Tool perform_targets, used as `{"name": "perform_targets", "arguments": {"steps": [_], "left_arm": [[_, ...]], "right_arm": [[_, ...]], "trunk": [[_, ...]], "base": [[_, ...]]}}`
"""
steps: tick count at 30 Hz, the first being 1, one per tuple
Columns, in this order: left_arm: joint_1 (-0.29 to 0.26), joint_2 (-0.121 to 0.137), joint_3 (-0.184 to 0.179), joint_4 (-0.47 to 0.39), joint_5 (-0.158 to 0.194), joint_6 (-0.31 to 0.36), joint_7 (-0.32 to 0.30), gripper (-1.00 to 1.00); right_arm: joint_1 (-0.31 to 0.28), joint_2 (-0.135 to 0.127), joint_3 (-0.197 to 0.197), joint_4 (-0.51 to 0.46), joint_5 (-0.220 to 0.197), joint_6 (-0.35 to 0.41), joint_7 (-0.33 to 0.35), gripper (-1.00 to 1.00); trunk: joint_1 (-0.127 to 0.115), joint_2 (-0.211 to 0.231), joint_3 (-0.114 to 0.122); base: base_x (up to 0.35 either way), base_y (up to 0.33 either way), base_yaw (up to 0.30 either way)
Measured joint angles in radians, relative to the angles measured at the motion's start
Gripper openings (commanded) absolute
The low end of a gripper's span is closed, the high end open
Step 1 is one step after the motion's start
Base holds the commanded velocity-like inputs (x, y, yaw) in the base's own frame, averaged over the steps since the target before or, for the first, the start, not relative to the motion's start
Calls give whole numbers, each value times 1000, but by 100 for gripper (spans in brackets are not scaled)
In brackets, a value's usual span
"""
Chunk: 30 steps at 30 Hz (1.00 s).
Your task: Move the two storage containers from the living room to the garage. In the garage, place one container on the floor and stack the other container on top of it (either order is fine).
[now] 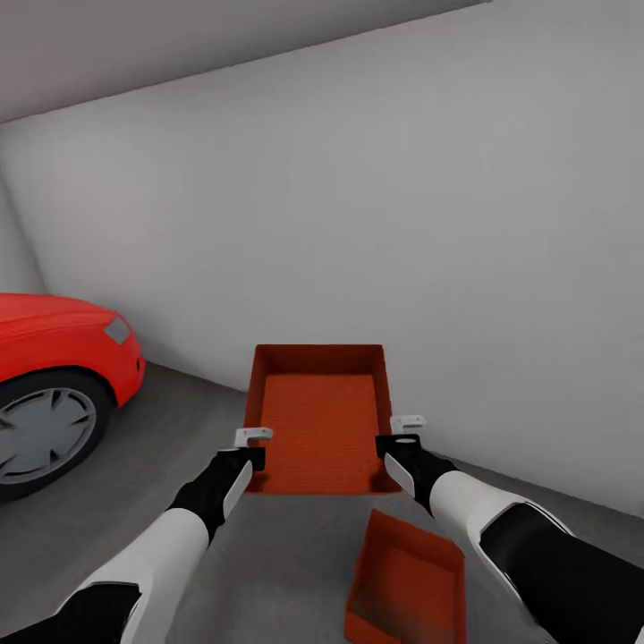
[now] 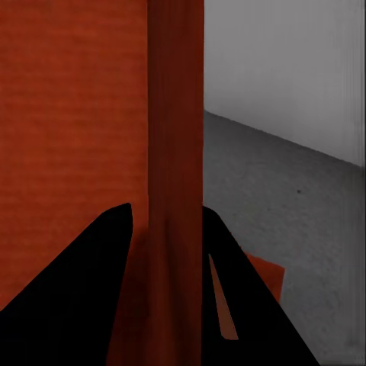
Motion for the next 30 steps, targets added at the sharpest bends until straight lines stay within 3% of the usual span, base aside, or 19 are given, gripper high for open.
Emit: {"name": "perform_targets", "arguments": {"steps": [5, 12, 30], "left_arm": [[0, -1, -1, 0, 2, 1, 4, -100], [0, -1, -2, 0, 3, 0, 4, -100], [0, -1, -3, 3, 5, -1, 5, -100]], "right_arm": [[0, 0, -1, 1, 1, 0, 0, -100], [0, -1, 4, 0, -4, 0, 0, -100], [0, -1, 3, 2, -2, 0, 0, -100]], "trunk": [[0, 0, 0], [0, 0, 0], [0, 0, 0]], "base": [[10, 2, -256], [1, 0, -69], [0, 0, -278]]}}
